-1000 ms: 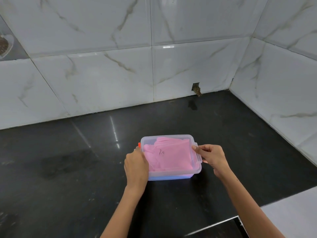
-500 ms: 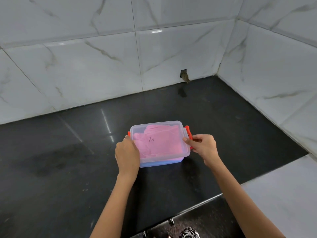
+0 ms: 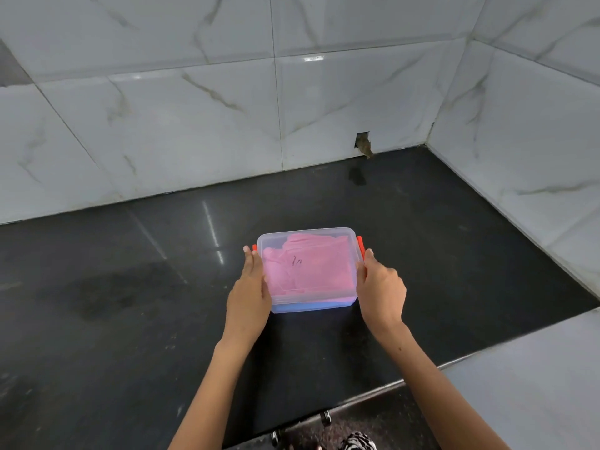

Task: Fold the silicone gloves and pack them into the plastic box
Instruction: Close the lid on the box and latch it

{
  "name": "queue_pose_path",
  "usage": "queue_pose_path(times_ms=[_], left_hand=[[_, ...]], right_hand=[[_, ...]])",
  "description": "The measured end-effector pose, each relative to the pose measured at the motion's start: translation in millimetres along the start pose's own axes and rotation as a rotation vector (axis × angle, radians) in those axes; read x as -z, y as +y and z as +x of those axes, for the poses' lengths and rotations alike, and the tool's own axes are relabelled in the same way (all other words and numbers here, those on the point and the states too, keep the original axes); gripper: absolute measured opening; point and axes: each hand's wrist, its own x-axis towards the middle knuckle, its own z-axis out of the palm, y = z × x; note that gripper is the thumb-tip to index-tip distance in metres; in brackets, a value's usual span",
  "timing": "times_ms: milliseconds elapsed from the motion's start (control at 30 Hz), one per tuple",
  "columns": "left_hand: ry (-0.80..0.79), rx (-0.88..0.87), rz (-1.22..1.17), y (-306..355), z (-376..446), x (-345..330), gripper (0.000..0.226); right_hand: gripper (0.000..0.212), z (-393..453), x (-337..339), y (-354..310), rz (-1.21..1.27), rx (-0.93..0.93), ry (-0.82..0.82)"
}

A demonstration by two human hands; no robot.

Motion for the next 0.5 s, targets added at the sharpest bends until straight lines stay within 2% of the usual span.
queue_pose_path(times_ms=[67, 133, 267, 500], left_hand=[[-0.052, -0.111, -0.057, -10, -8, -1, 0.057], [-0.061, -0.158, -0.066, -18, -12, -3, 0.057], [-0.015, -0.109, 0.093, -33, -12, 0, 0.055], [0.1, 0.005, 0.232, -73, -4, 35, 0.052]], right_hand=[[0.043, -5, -6, 4, -0.017, 0.104, -0.013], [0.047, -6, -14, 7, -0.06, 0.203, 0.0], [0.045, -4, -23, -2, -0.093, 0.273, -0.006], [0.052, -2, -52, -57, -0.138, 0.431, -0.021]])
